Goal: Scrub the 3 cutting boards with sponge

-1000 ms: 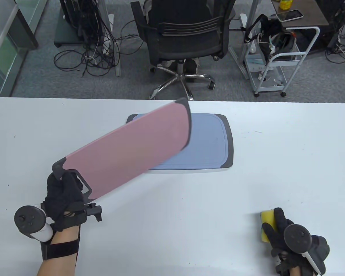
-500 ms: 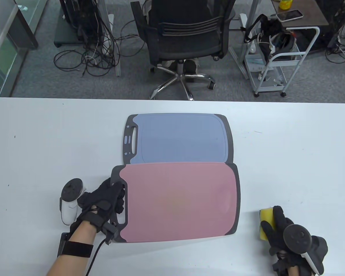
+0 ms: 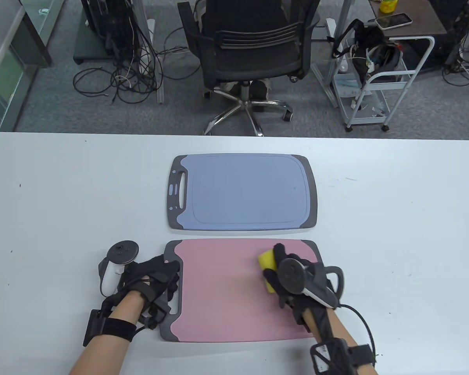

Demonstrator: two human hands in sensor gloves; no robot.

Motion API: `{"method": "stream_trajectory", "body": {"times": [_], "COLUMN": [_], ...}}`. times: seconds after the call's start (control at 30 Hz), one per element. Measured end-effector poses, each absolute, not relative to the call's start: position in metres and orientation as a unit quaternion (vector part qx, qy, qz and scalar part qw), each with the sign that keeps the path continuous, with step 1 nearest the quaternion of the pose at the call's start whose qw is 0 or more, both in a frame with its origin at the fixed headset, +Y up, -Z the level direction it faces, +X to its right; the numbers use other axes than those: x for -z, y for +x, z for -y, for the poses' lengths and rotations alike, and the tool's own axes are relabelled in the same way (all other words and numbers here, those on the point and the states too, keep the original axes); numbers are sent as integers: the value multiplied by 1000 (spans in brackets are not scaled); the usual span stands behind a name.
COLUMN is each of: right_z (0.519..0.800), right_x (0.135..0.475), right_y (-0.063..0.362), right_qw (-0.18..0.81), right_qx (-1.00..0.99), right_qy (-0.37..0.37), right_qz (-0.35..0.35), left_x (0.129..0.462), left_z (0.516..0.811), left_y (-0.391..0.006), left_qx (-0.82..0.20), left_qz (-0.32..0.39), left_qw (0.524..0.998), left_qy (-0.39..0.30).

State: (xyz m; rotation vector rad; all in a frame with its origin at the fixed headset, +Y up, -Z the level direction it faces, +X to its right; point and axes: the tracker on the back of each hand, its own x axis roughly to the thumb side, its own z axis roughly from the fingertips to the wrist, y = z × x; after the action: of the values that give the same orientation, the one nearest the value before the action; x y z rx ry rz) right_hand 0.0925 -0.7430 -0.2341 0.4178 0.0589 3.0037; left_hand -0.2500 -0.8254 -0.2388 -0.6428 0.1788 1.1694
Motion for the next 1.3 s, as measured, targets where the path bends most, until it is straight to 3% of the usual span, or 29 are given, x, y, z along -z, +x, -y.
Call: {"method": "stream_trajectory", "body": {"times": [0.23,0.37,0.5,0.73,0.8,0.87,0.93,1.13,1.2,1.3], "right_z": [751,751,757,769,771,770,767,757,757,757], "right_x": [258,265,274,263,257,257,257,214,201,205], "right_y": [-52,-66,0,207,224,206,162,-26,-52,-38], "right_qw": [20,-45,-25,-21,-13,-6,-11,-41,-39,-38], "right_qx": [-975,-975,-989,-988,-984,-989,-996,-964,-954,-961], "right_qy": [218,214,132,-127,-149,-119,-39,256,295,271], "right_qz": [-38,-40,-64,-88,-99,-92,-78,-52,-35,-41], "left_x": [236,236,236,236,236,236,236,235,235,235], "left_z": [827,828,828,828,827,827,828,828,827,827], "left_y": [-248,-248,-248,-247,-247,-247,-247,-247,-247,-247], "left_qx": [-529,-530,-531,-530,-530,-530,-530,-534,-535,-536], "left_qz": [-95,-95,-94,-95,-96,-95,-96,-95,-95,-96], "left_qw": [787,786,785,785,785,785,785,783,781,780], "left_qy": [-302,-303,-305,-305,-305,-305,-304,-306,-307,-308]}}
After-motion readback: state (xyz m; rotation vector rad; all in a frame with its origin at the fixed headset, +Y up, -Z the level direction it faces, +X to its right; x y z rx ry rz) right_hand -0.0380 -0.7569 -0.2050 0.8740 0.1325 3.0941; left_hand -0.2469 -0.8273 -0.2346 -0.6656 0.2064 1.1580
